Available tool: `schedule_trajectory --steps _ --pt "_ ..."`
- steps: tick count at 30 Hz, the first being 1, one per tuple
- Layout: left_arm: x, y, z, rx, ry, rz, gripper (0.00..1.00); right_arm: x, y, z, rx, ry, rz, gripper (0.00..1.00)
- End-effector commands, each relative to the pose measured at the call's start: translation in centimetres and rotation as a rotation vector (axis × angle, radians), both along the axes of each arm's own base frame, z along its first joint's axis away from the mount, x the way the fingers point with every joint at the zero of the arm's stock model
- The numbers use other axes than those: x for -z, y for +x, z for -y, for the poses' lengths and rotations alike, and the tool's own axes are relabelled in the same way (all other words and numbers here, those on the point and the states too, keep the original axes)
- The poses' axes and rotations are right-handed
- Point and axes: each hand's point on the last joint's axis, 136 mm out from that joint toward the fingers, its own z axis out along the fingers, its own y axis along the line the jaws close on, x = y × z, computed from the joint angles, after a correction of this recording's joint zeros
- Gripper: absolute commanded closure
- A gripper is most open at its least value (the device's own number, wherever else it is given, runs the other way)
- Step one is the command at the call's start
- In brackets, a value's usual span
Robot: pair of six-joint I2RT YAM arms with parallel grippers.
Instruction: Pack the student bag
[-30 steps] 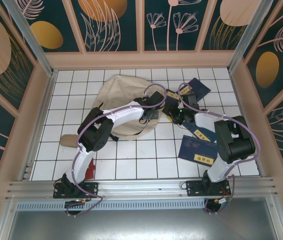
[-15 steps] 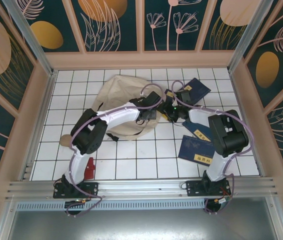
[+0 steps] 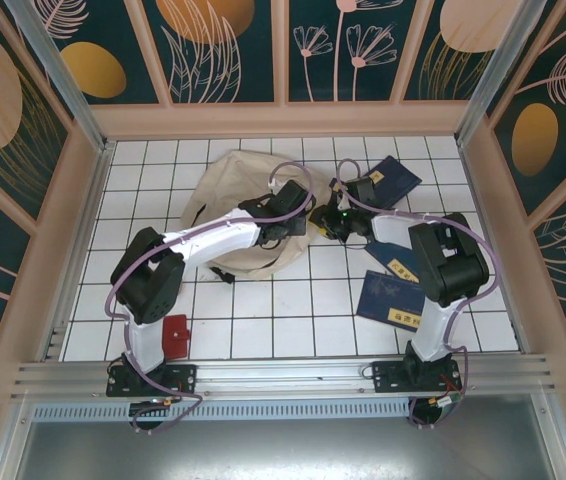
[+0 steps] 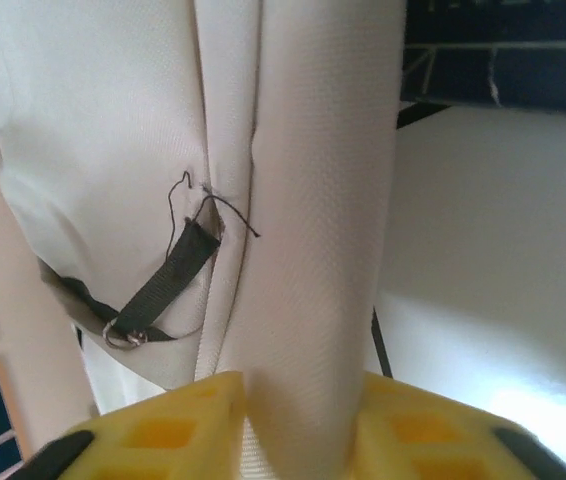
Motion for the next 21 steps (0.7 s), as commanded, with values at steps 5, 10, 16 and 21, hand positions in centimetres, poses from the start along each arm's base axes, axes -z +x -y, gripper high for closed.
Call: schedule_trajectory --steps 5,10,16,21 --pt "-0.5 -1.7 -2.4 -0.044 0.017 -0.022 1.0 0.5 2.8 1.5 0.122 -0.088 0.05 1.0" --pt "-0.3 -3.2 -4.7 -0.084 0.053 -0.042 1.0 1.2 3.9 2.4 0.186 -0.127 0.074 1.0" --pt "-0.5 -4.3 -6.3 -0.111 0.073 -0.054 1.0 0.7 5.8 2.5 0.219 -0.123 0.134 1.0" --pt "-1.1 -4.8 -7.4 -0.131 0.09 -0.046 1.0 0.2 7.8 3.0 0.223 -0.142 0.181 1.0"
